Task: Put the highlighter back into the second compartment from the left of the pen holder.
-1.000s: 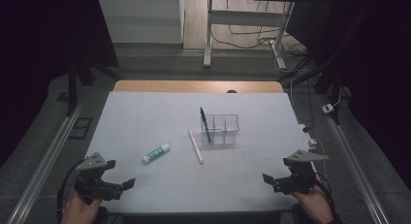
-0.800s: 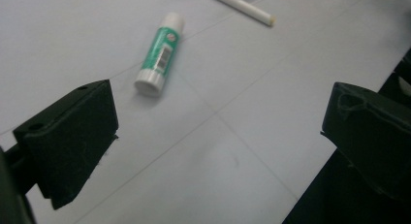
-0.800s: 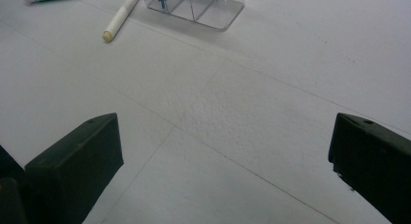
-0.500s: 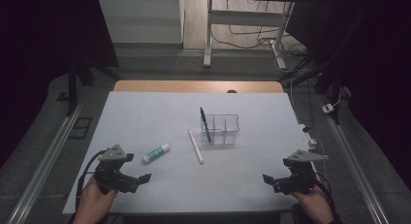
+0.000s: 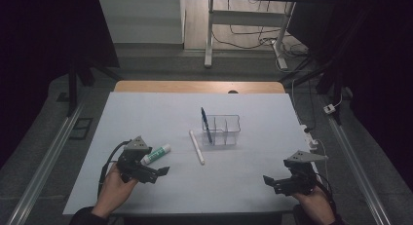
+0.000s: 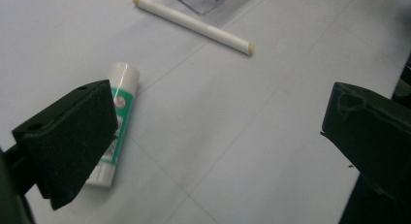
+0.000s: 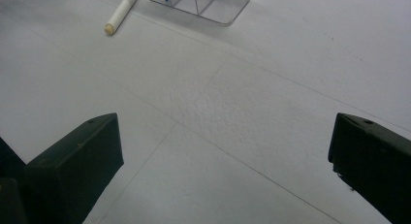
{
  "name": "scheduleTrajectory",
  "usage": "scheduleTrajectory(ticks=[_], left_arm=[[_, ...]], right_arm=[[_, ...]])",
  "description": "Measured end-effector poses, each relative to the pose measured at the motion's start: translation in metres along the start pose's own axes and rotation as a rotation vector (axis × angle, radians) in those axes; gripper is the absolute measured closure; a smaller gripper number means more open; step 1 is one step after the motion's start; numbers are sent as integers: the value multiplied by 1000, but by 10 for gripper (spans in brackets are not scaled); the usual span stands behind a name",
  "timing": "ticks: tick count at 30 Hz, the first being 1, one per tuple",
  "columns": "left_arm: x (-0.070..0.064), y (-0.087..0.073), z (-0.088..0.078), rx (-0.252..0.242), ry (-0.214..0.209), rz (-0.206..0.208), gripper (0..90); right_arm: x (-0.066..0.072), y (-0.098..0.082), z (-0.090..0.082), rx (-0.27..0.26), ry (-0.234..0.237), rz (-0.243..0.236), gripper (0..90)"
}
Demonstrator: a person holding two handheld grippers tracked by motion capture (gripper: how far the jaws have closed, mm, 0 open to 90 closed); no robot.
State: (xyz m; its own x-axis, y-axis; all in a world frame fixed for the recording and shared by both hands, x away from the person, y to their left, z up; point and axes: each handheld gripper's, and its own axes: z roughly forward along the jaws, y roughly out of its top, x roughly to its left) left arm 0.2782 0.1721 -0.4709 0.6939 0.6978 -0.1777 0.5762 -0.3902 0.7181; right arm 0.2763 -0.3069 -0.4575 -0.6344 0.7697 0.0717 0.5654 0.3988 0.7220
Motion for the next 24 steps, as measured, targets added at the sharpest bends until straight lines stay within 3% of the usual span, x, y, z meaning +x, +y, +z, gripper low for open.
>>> scheduleTrajectory(ticks=[9,18,24], left_arm=[[-4,21,29,55,-1,82,0],[-4,41,58,69,-51,104,0],[-9,51,80,103,-31,142,36]], right_arm=[[0,0,0,2,1,-4,0],[0,0,0,3,5,-5,0],[0,0,0,3,8,-6,0]])
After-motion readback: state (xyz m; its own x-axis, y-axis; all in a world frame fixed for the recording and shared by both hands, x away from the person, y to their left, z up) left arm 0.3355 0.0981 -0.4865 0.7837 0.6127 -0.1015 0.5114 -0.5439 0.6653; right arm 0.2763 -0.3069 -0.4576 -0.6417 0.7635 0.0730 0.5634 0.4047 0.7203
